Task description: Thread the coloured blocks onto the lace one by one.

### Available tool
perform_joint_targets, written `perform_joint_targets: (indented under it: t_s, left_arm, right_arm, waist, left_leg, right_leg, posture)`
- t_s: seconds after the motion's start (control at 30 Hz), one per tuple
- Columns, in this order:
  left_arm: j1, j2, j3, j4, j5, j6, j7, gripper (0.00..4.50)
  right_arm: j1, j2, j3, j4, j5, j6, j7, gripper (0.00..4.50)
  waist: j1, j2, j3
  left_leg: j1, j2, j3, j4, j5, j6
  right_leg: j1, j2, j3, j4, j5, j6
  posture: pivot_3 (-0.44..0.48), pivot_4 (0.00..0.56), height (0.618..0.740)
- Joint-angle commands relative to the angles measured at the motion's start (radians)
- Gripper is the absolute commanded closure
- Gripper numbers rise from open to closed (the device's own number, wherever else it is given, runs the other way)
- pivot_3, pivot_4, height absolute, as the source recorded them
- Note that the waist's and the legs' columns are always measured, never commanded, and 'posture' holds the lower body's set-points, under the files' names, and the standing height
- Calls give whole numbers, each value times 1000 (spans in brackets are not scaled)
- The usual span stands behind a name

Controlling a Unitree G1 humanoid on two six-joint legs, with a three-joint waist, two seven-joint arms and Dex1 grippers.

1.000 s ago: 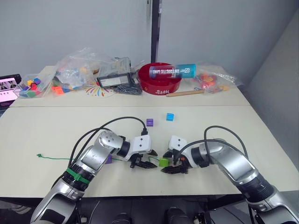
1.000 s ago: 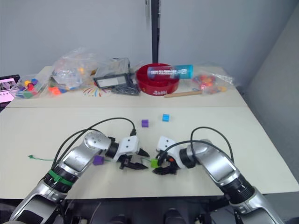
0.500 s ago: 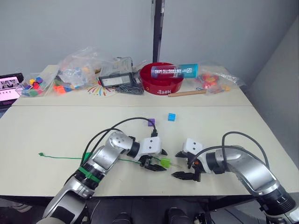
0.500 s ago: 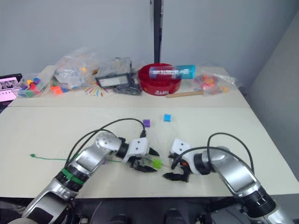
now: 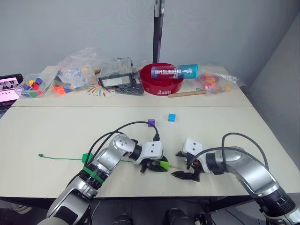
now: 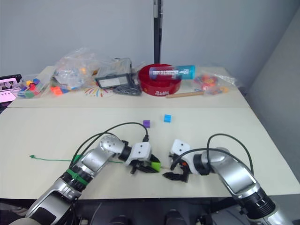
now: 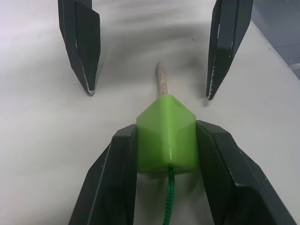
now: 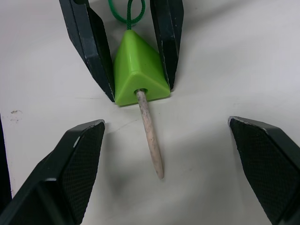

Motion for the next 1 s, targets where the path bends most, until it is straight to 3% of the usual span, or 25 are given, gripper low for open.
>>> perform_joint_targets:
  t_s: [0.03, 0.5, 0.77, 1.0]
  left_arm:
    - [-7, -2, -9, 6, 21, 2, 2, 3154]
    - [-9, 6, -8, 6, 24, 6, -6, 3154]
    - [-10, 58, 29, -31, 22, 45, 1, 3154]
    - [42, 204, 99, -127, 4, 82, -6, 3154]
  right_arm:
    - [11, -13, 4, -21, -1, -12, 5, 0]
    - [56, -36, 11, -48, -4, -39, 7, 4492]
    - [17, -34, 4, -26, -14, -92, 19, 4500]
    - [-20, -109, -14, 50, -31, -192, 114, 4500]
  waist:
    - [0, 0, 0]
    - [0, 0, 0]
    - [-6, 0, 0]
    - [-7, 0, 0]
  left_leg:
    - [0, 0, 0, 0, 0, 0]
    - [0, 0, 0, 0, 0, 0]
    - [1, 0, 0, 0, 0, 0]
    - [1, 1, 0, 0, 0, 0]
  right_leg:
    - [0, 0, 0, 0, 0, 0]
    - [1, 0, 0, 0, 0, 0]
    - [0, 0, 0, 0, 0, 0]
    - [0, 1, 1, 1, 0, 0]
  posture:
    - [0, 150, 731]
    - [0, 150, 731]
    - [0, 150, 731]
    - [0, 150, 731]
